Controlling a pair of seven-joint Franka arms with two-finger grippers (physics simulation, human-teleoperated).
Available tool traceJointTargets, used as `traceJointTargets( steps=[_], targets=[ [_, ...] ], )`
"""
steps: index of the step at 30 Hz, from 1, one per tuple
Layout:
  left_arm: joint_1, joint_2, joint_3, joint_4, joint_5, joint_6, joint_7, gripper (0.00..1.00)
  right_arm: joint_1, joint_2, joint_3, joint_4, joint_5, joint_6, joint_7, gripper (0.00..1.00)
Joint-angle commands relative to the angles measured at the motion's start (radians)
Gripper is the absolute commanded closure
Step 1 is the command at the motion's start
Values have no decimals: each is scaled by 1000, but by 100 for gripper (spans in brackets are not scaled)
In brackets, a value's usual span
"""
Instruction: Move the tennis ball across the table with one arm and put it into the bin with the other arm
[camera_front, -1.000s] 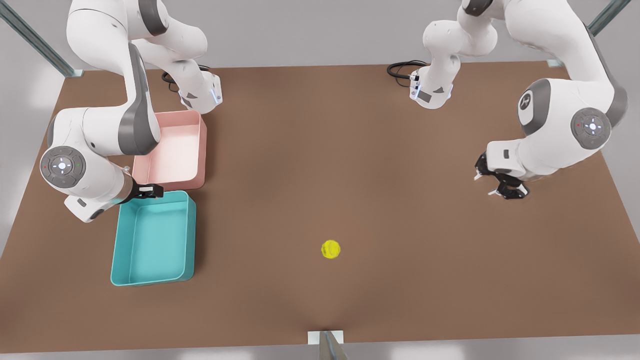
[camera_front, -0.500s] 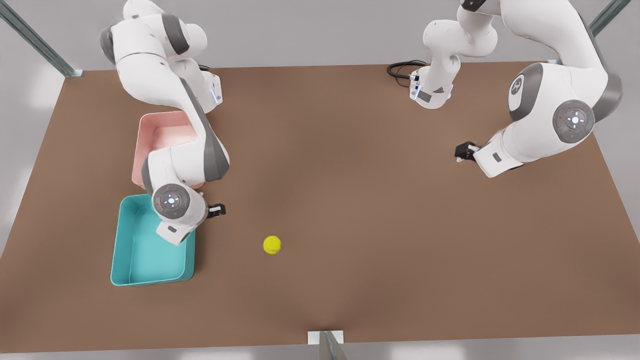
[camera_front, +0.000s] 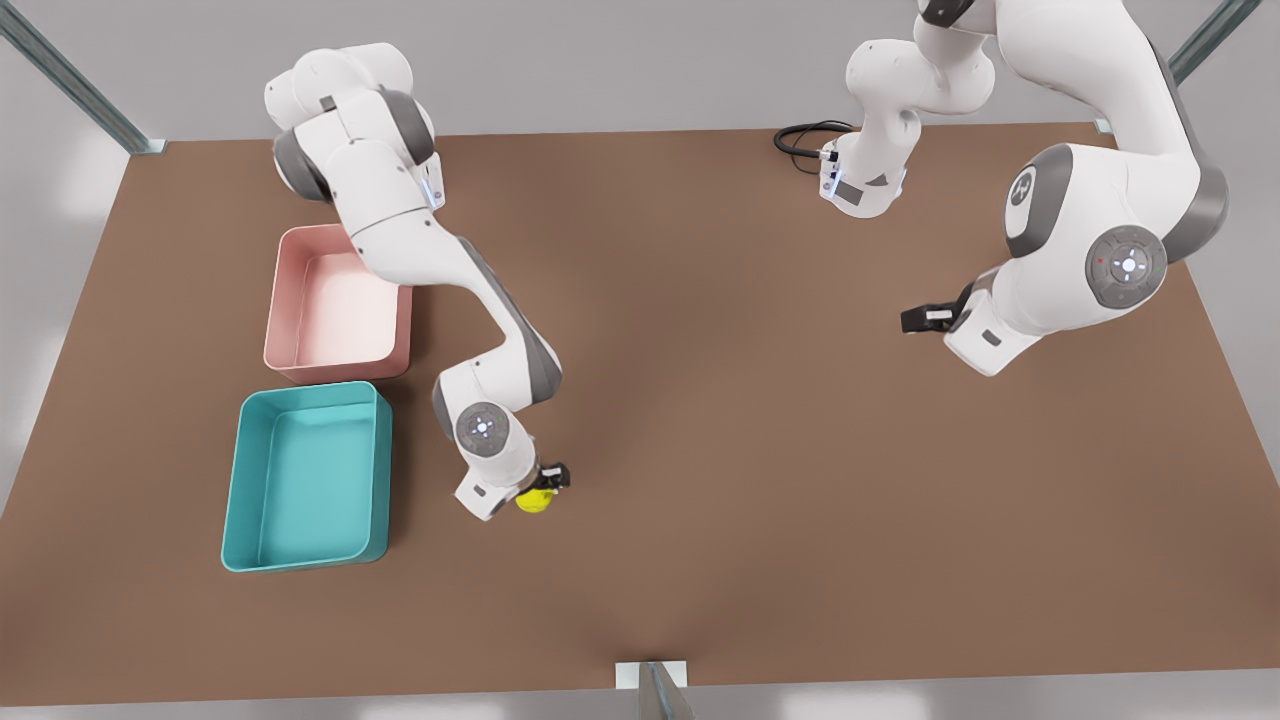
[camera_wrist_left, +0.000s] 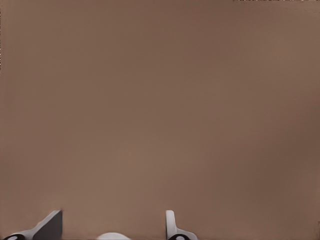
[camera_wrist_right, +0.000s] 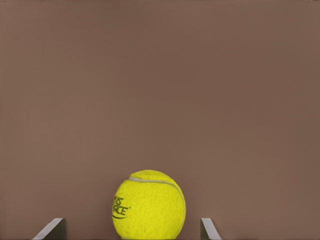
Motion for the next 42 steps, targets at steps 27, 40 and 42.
traceJointTargets(
  steps=[27,40,42],
  targets=[
    [8,1,2,8,2,-16,-223,0,11,115,0,-35,-6,185,211,0],
    [10,4,2,8,0,-21,-223,0,11,109,0,-33,-6,187,209,12],
    [8,5,2,8,0,-21,-223,0,11,109,0,-33,-8,187,209,17]
  ],
)
